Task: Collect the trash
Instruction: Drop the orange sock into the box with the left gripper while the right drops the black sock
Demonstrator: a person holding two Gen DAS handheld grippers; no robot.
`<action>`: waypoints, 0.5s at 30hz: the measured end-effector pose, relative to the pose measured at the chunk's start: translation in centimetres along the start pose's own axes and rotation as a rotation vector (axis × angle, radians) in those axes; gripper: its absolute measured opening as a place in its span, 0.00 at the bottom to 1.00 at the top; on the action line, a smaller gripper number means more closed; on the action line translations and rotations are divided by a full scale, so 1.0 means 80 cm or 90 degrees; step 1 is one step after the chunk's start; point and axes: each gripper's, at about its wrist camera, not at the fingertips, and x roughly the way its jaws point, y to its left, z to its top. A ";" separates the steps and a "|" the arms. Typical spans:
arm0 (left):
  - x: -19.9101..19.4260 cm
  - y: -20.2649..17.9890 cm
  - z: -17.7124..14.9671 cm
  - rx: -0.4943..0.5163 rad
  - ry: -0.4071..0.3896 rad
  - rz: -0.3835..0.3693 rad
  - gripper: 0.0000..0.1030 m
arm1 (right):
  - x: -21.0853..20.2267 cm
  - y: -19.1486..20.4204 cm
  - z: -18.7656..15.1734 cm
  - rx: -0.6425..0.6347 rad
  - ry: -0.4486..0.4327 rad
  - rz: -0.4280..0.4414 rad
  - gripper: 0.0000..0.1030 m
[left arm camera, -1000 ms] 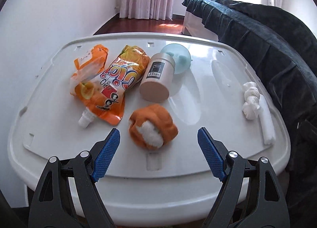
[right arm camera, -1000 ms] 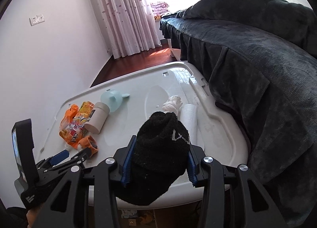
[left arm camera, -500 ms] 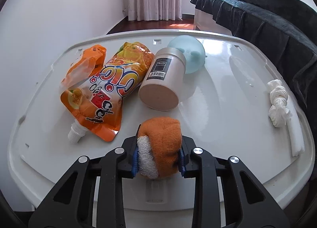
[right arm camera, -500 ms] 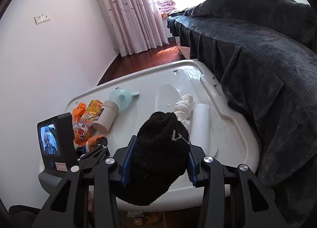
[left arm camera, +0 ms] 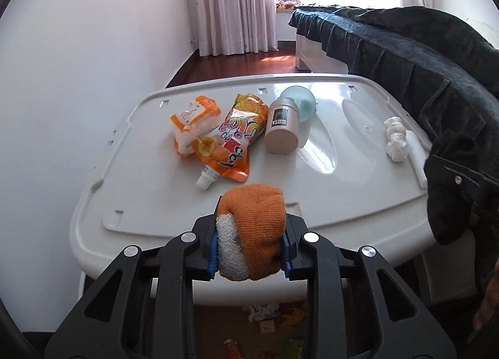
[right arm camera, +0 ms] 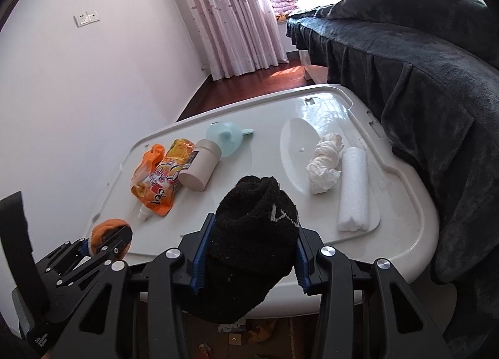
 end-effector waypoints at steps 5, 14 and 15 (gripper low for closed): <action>-0.044 0.025 -0.066 0.009 0.025 -0.010 0.27 | -0.014 0.028 -0.044 -0.034 0.012 0.030 0.43; -0.026 0.045 -0.179 0.001 0.151 -0.027 0.27 | 0.003 0.059 -0.171 -0.071 0.154 0.036 0.43; -0.022 0.046 -0.186 0.000 0.166 -0.032 0.27 | 0.007 0.059 -0.177 -0.070 0.165 0.035 0.43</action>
